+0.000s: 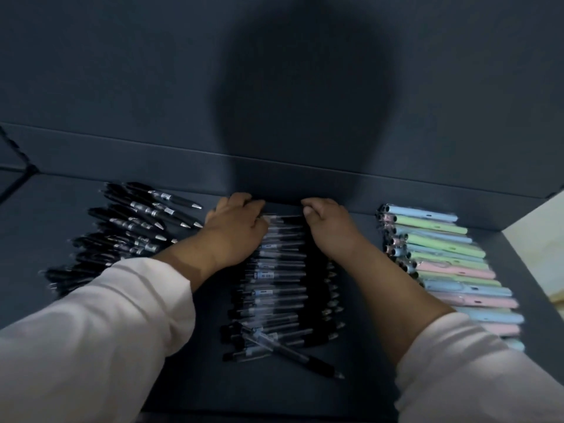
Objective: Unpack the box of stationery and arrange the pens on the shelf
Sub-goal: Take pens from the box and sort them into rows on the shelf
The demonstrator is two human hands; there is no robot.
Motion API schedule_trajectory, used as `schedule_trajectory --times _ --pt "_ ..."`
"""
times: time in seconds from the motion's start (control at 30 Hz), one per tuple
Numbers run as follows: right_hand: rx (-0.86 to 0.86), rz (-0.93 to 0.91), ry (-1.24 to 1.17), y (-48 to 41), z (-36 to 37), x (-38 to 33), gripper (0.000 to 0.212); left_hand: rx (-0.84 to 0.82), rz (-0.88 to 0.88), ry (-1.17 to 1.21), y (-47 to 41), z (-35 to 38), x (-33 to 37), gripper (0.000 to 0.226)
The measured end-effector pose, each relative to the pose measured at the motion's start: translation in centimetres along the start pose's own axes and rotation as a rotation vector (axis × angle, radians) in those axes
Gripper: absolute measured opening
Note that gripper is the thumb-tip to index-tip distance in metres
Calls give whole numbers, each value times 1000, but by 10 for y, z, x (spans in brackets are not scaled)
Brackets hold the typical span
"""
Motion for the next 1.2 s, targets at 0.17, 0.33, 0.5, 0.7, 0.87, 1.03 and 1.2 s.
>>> schedule_trajectory --times 0.17,0.33,0.5,0.7,0.87,1.03,1.2 --pt "-63 -45 49 21 5 -1 48 -54 80 17 31 4 9 57" --pt "91 -21 -43 42 -17 -6 49 56 292 103 60 -12 20 62" --pt "120 -115 -44 115 -47 -13 37 53 575 74 107 -16 23 43" --pt "-34 -73 53 171 -49 -17 33 94 652 -64 131 -12 13 30" --pt "-14 -63 137 188 -43 -18 17 79 641 -18 151 -12 15 42" --pt "43 10 107 196 -42 -18 25 113 492 -17 158 -11 7 56" --pt "145 197 -106 188 -35 -19 51 -58 228 135 161 1 6 91"
Point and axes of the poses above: each hand's wrist, its own y-axis away from the middle knuckle, its own z-axis out of the palm, x = y × z, the point moved 4 cm from there along -y, towards the middle knuckle, and after that the axes turned 13 degrees about x, right-handed, at the moved point
